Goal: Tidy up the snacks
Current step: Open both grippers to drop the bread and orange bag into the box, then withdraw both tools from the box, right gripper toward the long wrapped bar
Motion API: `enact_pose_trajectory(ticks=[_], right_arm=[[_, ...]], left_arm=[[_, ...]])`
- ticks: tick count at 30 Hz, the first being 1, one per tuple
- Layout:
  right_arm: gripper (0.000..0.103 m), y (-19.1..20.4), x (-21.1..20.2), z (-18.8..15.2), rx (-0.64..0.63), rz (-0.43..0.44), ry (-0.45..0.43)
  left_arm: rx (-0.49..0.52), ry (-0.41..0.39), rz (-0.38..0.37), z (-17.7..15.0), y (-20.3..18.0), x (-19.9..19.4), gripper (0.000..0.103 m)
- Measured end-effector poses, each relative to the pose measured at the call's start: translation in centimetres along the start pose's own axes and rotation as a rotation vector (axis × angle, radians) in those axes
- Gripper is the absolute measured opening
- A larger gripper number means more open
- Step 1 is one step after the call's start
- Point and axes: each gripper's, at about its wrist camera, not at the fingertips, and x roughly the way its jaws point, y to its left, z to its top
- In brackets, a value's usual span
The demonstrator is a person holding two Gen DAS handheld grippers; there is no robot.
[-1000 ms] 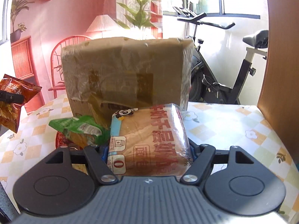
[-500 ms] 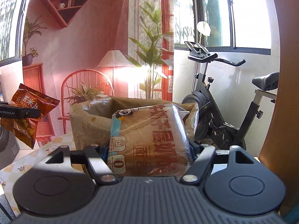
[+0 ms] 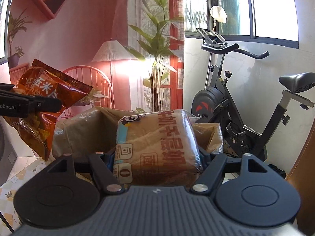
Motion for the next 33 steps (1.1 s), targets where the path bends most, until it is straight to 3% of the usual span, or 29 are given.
enact_pose_trajectory(ticks=[6,8,9,19,23,28,33], right_arm=[[0.078,-0.5,2.4,-0.3,0.003,-0.017,0.041],[0.090,-0.7,2.3,-0.4,0.015,-0.014,0.023],[0.092,-0.9,2.1,-0.4,0.022,-0.011,0.013],[0.092,0.1,-3.4,-1.3,0.041,0.068,-0.040],[0.092,1.3,-5.8,-3.1,0.061,0.096,-0.044],[0.092,3.9,-8.4,-6.3,0.048,0.143,-0.039],[0.086,7.0,-9.0,-10.4,0.053,0.177,0.053]], left_arm=[[0.018,0.052,-0.019,-0.7,-0.1,2.9,0.079],[0.000,0.062,-0.026,-0.9,0.0,3.4,0.089],[-0.011,0.063,-0.027,-1.0,0.1,3.5,0.089],[-0.059,0.048,-0.042,-3.2,2.5,-1.5,0.090],[-0.059,0.062,-0.036,-5.9,4.3,-5.0,0.090],[-0.155,0.120,-0.014,-11.9,7.4,-9.9,0.090],[-0.207,0.181,0.023,-16.8,9.4,-13.1,0.089]])
